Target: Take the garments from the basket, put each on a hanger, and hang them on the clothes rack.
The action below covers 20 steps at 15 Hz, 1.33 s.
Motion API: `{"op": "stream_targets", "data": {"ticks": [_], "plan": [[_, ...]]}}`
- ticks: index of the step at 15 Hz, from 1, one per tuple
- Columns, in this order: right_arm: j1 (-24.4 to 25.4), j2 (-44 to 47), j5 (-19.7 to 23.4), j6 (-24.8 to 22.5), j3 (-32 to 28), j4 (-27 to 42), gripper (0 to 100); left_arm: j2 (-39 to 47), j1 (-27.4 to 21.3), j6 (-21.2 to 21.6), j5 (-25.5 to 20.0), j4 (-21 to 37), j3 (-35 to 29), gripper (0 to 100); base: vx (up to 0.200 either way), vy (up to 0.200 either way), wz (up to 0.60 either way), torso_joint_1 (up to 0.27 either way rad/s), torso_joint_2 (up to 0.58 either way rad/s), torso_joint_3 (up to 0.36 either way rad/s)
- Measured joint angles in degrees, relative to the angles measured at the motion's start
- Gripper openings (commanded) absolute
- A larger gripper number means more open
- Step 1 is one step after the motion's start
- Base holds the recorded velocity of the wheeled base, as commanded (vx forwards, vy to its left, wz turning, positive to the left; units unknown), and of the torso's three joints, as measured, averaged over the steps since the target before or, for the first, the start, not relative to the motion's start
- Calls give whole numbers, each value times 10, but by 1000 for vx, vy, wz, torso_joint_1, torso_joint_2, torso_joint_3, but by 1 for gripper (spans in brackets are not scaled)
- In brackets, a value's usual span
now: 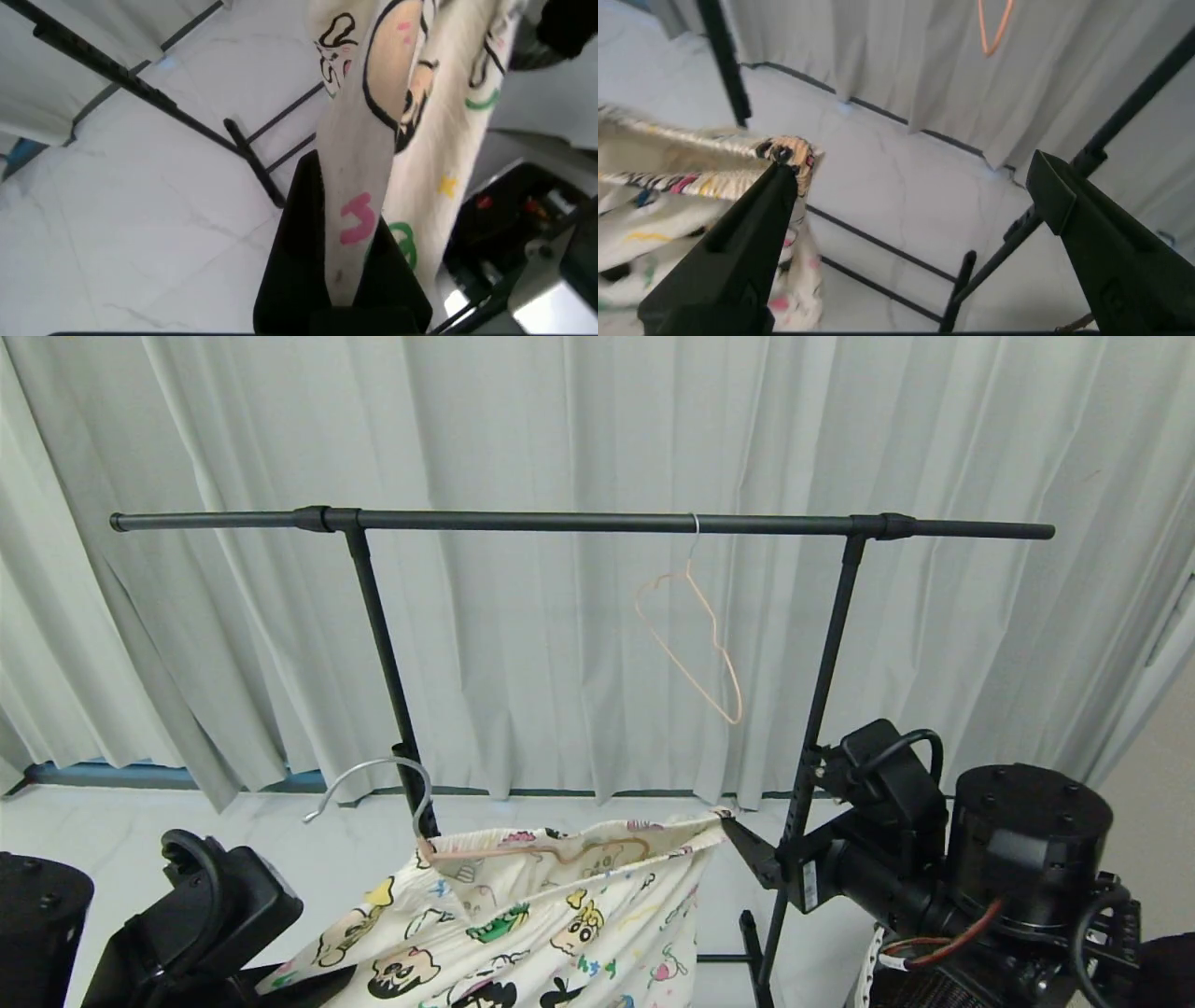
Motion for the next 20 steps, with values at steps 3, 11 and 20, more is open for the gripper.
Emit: {"op": "stream_targets", "data": {"ticks": [3,11,20], "plan": [[52,-63,20,-19,4,65,100,4,-7,-3,-2,-20,-4,0,0,0,0,0,0,0],[55,-126,225,-160,-47,247,100,-10,-128,30,-42,-46,0,0,0,0,0,0,0,0],[60,-99,358,-266,-171,472,100,-7,-183,79,-63,-46,0,0,0,0,0,0,0,0]]}}
